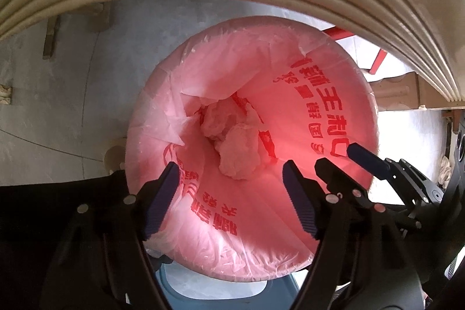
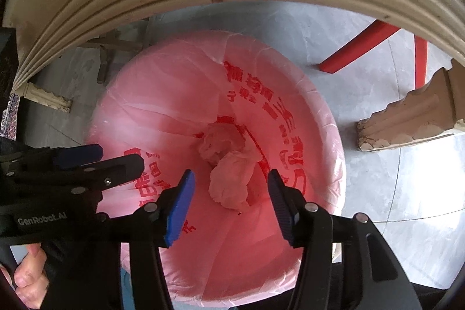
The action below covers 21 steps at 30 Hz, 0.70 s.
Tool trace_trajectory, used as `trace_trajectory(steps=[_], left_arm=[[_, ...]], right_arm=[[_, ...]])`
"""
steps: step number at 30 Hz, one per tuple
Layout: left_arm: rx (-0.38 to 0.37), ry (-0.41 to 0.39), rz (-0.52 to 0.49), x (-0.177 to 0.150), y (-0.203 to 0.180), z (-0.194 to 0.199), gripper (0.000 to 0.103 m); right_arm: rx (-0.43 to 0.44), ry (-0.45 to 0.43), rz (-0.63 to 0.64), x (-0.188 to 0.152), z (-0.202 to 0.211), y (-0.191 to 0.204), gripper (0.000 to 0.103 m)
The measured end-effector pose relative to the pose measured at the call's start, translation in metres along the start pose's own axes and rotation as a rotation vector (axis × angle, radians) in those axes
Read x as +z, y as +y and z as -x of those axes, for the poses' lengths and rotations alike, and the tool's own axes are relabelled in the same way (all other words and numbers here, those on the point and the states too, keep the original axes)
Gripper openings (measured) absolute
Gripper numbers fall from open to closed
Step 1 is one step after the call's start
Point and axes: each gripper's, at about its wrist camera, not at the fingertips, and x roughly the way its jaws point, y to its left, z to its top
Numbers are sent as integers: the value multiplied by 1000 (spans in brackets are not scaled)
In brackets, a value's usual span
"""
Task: Collect trash
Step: 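Raise both tools back up to the table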
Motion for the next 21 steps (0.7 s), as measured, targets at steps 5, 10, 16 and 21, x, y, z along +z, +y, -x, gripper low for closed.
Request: trace_trajectory(steps=[5,10,16,21], left_arm=[[27,-33,2,-6,1,13,74],[110,-63,-30,-16,1,36,74],[158,-150,-86,-40,2,95,74],[202,-297,-163,-54,-3,171,78]], right_arm=[[-1,-32,-18,-4,13,-2,52],[-8,-87,-38,-8,37,-3,53],[10,-196,-43,-22,102,8,53],[16,-381,1,-29,186,30,65]])
